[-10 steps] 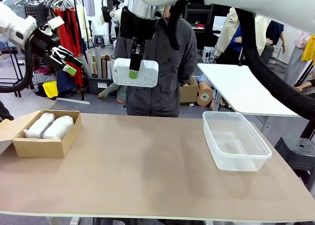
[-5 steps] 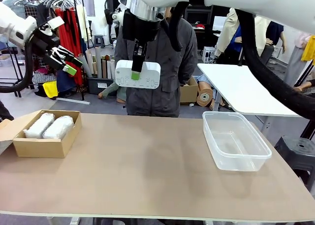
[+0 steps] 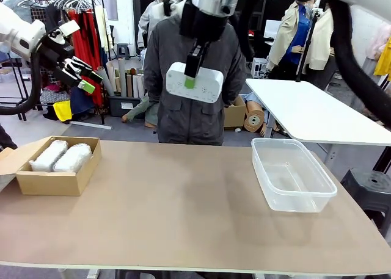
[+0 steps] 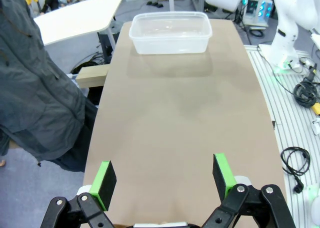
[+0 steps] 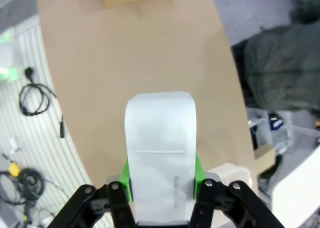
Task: Separate and place wrapped and unwrapped clocks.
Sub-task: If the picked Digital clock is wrapped, place it in the Package Box ; if not, place it in the Organizing box.
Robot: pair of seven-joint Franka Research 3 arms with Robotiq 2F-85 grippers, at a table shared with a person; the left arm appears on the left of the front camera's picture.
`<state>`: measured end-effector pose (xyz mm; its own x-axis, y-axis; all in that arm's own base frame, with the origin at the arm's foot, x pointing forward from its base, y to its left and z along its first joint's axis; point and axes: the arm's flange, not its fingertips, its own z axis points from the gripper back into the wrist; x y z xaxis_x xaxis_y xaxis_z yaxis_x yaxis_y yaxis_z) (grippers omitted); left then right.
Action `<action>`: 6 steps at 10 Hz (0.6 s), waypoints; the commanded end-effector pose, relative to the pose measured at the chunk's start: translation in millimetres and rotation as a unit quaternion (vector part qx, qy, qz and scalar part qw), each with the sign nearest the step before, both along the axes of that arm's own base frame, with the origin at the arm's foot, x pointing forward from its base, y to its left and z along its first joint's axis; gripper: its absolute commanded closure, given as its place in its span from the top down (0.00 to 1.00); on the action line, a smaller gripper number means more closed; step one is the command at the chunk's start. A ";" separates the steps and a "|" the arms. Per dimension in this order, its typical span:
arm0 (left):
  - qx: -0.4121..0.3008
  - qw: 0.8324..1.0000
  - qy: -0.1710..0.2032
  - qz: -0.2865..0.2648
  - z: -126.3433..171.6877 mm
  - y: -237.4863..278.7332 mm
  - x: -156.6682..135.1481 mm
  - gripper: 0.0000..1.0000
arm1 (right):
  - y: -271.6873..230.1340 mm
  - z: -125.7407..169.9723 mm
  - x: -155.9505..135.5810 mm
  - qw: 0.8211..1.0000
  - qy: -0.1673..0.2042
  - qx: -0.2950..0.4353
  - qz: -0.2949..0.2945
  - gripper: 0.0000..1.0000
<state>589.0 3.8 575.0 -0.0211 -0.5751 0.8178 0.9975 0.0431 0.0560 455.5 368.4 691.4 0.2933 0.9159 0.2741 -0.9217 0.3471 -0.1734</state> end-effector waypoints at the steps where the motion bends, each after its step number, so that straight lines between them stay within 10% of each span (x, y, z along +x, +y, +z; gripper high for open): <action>1: 0.004 1.000 -0.002 0.002 0.2 -0.2 -1.8 1.00 | -27.2 2.0 -1.9 0.990 0.000 0.057 -0.126 0.00; 6: 0.004 1.000 -0.002 0.002 0.2 -0.2 -1.8 1.00 | -97.1 6.7 20.5 0.941 -0.005 0.102 -0.323 0.00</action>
